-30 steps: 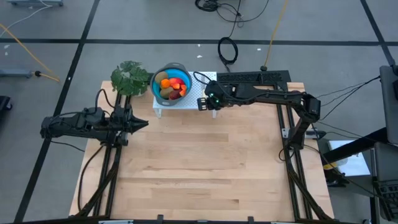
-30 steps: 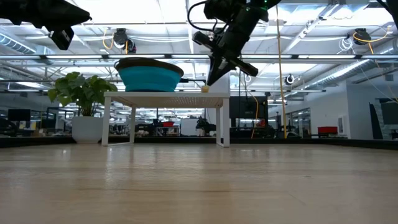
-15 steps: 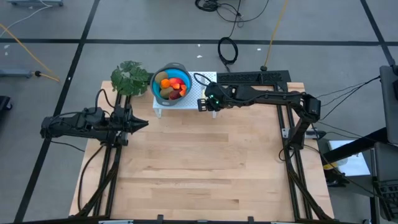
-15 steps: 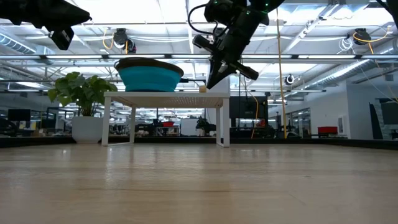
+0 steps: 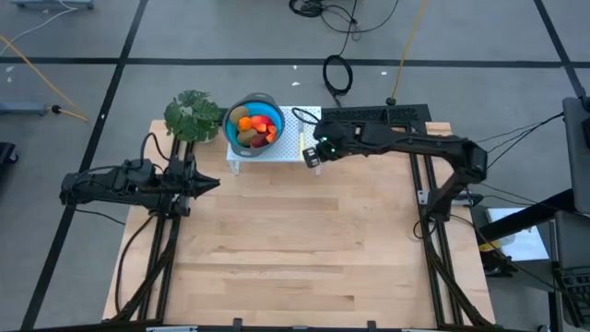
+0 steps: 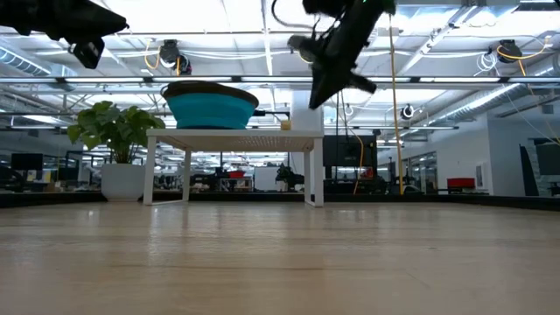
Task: Pick & Place Fruit
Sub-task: Return to Home Position
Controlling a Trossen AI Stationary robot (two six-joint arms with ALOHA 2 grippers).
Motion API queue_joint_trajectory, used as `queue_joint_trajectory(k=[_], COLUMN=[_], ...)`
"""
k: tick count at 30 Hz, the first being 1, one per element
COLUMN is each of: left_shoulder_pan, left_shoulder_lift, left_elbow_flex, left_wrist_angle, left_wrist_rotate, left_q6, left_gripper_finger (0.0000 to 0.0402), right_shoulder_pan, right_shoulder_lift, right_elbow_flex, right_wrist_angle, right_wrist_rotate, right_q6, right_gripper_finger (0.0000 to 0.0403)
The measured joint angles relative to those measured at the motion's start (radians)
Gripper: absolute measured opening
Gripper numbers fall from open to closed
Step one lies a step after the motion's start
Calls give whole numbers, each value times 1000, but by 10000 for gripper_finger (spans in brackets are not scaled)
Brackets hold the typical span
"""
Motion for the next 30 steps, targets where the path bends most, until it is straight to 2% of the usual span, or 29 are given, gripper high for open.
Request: queue_joint_trajectory(k=[5,12,15,22,30], left_shoulder_pan=[0,0,1,1,1], left_shoulder_lift=[0,0,0,0,0], left_elbow_flex=[0,0,0,0,0], left_wrist_angle=[-2,-50,-53,-54,-62], left_wrist_rotate=[-9,-9,-10,-4,-8], left_q6=[70,68,72,69,233], left_gripper_finger=[19,19,19,19,19], right_shoulder_pan=[38,74,74,88,92], right_shoulder_lift=[-101,-246,-333,-573,-818], right_elbow_flex=[0,-51,-153,-459,-784], right_wrist_angle=[-19,1,53,330,577], right_wrist_rotate=[81,173,180,181,180], right_q6=[-228,-316,-307,-296,-469], right_gripper_finger=[0,0,0,0,0])
